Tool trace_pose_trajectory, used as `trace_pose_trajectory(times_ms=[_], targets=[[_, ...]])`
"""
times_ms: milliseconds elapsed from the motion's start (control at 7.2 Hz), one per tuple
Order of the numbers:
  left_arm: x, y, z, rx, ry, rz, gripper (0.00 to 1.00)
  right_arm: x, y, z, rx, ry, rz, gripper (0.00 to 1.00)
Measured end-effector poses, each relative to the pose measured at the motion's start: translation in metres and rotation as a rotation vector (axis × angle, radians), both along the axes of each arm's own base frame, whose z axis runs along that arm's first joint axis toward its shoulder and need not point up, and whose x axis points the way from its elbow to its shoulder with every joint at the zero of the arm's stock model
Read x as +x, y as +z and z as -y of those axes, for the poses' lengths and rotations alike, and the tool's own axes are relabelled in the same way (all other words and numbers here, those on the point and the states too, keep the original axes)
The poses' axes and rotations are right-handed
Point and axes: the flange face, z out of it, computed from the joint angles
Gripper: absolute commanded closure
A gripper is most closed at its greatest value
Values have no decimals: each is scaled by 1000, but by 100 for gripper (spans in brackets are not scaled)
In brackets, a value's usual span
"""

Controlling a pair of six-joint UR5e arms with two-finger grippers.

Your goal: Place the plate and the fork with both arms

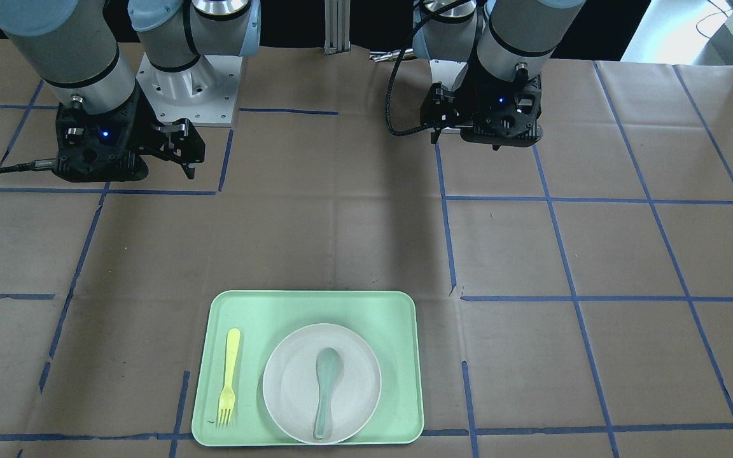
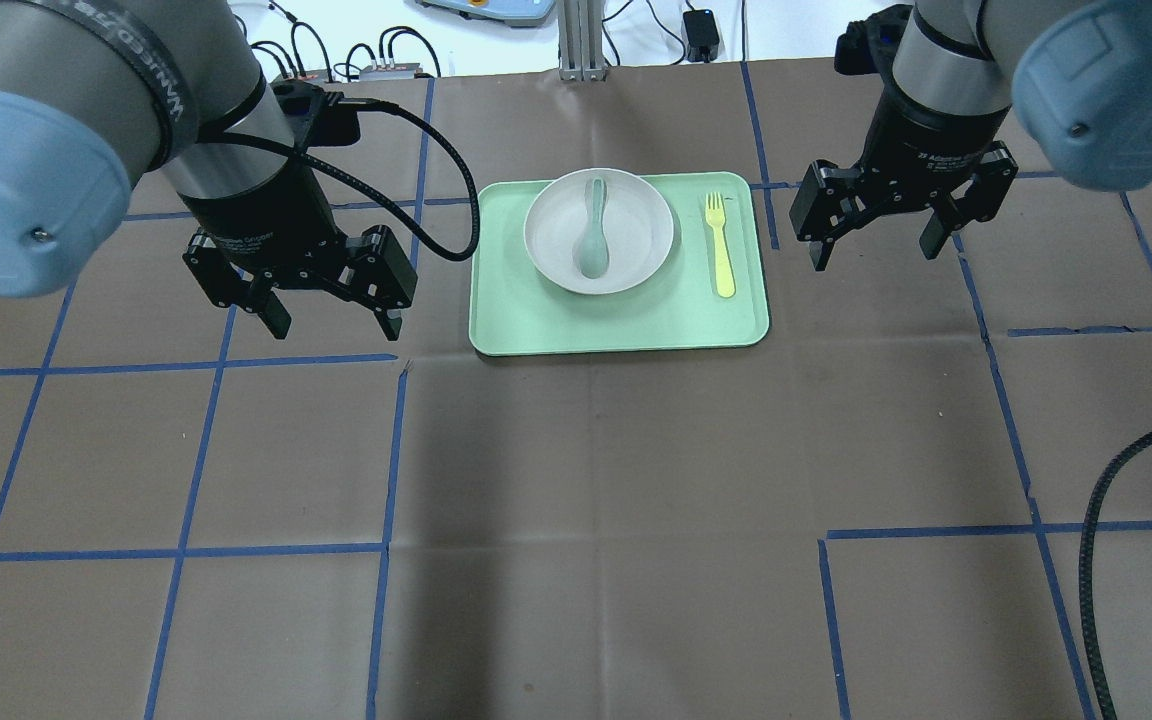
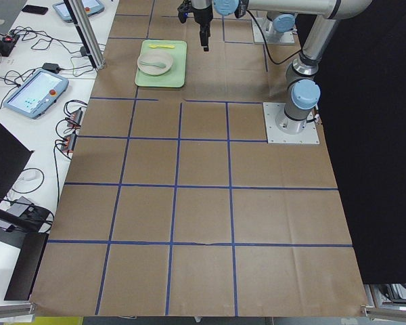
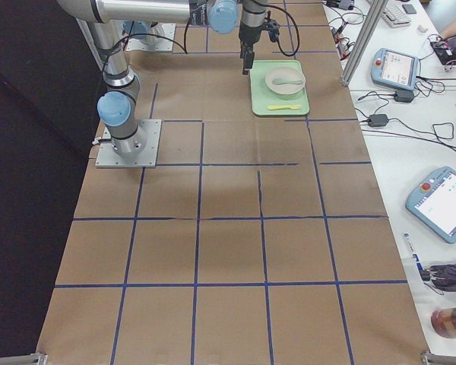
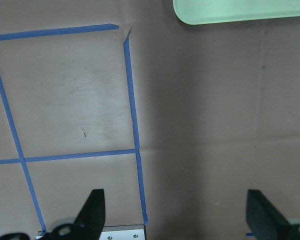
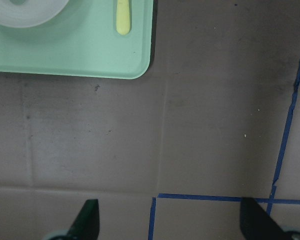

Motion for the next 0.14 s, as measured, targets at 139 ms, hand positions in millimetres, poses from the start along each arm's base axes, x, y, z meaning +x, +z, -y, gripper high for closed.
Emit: trace_pose_trajectory(times_ms=[139], targets=[[0,1,-1,-1,-1,0,0,-1,0,0,-1,0,0,0]])
